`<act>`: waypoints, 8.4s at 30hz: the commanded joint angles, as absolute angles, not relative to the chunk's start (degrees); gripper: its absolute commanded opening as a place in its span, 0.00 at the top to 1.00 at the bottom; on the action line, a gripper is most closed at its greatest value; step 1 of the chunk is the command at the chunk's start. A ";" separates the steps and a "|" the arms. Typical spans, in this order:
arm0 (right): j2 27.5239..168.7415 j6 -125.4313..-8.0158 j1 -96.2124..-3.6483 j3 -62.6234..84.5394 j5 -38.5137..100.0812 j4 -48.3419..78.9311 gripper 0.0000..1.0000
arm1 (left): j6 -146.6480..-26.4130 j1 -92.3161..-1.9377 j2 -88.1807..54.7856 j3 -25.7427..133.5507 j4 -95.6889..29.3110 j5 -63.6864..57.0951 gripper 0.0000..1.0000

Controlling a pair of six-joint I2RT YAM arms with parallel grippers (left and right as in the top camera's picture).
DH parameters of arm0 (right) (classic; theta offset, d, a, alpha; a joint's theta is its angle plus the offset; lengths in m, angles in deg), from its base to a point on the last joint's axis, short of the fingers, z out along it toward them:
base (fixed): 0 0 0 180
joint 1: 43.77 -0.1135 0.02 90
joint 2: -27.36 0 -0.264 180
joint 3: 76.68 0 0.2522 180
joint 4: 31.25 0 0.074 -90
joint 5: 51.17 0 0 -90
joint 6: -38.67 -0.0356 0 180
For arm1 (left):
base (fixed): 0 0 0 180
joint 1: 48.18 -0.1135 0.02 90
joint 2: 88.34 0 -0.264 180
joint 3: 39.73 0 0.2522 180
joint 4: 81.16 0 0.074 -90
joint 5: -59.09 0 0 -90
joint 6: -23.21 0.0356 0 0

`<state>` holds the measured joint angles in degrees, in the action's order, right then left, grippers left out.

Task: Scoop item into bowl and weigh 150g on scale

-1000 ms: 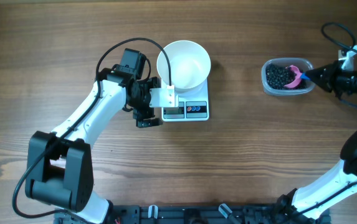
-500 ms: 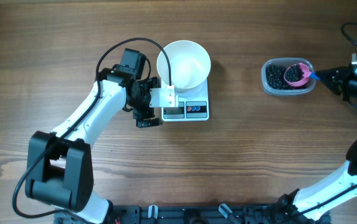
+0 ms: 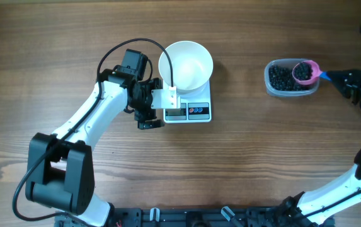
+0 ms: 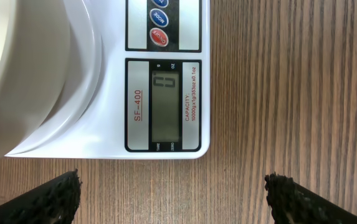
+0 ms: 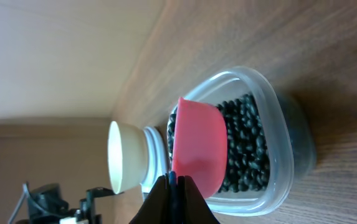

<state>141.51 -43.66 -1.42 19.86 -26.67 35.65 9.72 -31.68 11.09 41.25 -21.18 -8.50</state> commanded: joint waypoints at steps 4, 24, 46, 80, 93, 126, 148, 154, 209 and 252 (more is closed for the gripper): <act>142.27 -39.34 -0.28 19.45 -39.89 36.35 0.96 | 10.79 -31.84 11.68 40.62 -21.16 -7.36 0.00; 142.27 -44.23 -22.18 19.45 -49.57 32.35 0.96 | 10.79 -31.84 11.68 40.62 -21.16 -7.36 0.00; 142.27 -63.69 -52.48 19.45 -19.10 -4.58 0.96 | 10.79 -31.84 11.68 40.62 -21.16 -7.36 0.00; 126.84 -29.54 -63.82 20.39 12.11 8.27 0.96 | 10.79 -31.84 11.68 40.62 -21.16 -7.36 0.00; 121.66 -16.85 -67.01 20.00 24.33 13.27 0.96 | 10.79 -31.84 11.68 40.62 -21.16 -7.36 0.00; 115.17 -32.50 -50.12 20.65 14.80 14.17 0.96 | 10.79 -31.84 11.68 40.62 -21.16 -7.36 0.00; 123.69 -30.35 -26.86 17.09 30.31 29.23 0.96 | 10.79 -31.84 11.68 40.62 -21.16 -7.36 0.00; 130.84 -30.42 -26.86 17.09 30.51 26.21 0.96 | 10.79 -31.84 11.68 40.62 -21.16 -7.36 0.00; 139.04 -50.02 -29.31 15.34 10.45 26.69 0.96 | 10.79 -31.84 11.68 40.62 -21.16 -7.36 0.00; 139.67 -43.86 -10.58 15.32 -17.97 27.63 0.96 | 10.79 -31.84 11.68 40.62 -21.16 -7.36 0.00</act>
